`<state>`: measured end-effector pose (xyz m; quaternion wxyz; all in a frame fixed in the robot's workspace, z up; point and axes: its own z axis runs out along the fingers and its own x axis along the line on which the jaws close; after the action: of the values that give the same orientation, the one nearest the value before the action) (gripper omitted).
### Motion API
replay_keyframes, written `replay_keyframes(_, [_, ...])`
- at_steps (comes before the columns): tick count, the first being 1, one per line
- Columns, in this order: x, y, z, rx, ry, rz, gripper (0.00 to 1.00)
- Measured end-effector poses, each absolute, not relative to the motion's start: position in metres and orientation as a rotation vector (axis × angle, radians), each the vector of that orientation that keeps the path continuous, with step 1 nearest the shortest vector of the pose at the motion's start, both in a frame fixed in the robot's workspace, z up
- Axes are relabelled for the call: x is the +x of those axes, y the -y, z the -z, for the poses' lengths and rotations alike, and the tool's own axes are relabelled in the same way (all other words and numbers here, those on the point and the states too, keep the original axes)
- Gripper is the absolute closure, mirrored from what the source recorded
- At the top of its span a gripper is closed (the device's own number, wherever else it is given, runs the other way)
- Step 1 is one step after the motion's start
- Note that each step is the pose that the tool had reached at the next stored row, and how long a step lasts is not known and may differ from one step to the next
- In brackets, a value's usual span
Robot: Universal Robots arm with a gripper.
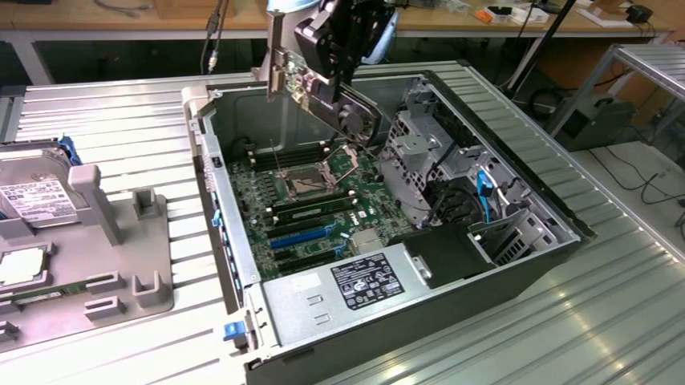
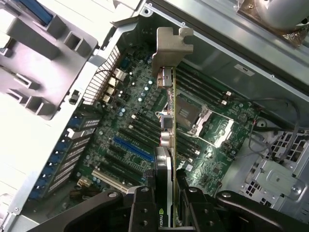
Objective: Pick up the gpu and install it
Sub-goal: 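Insert the gpu into the slot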
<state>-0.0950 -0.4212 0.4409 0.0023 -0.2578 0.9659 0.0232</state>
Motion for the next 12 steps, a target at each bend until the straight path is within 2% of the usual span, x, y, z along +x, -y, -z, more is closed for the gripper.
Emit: replay_keyframes(12, [-0.0950, 0.4212, -0.4409, -0.949, -2.992, -0.073, 0.73])
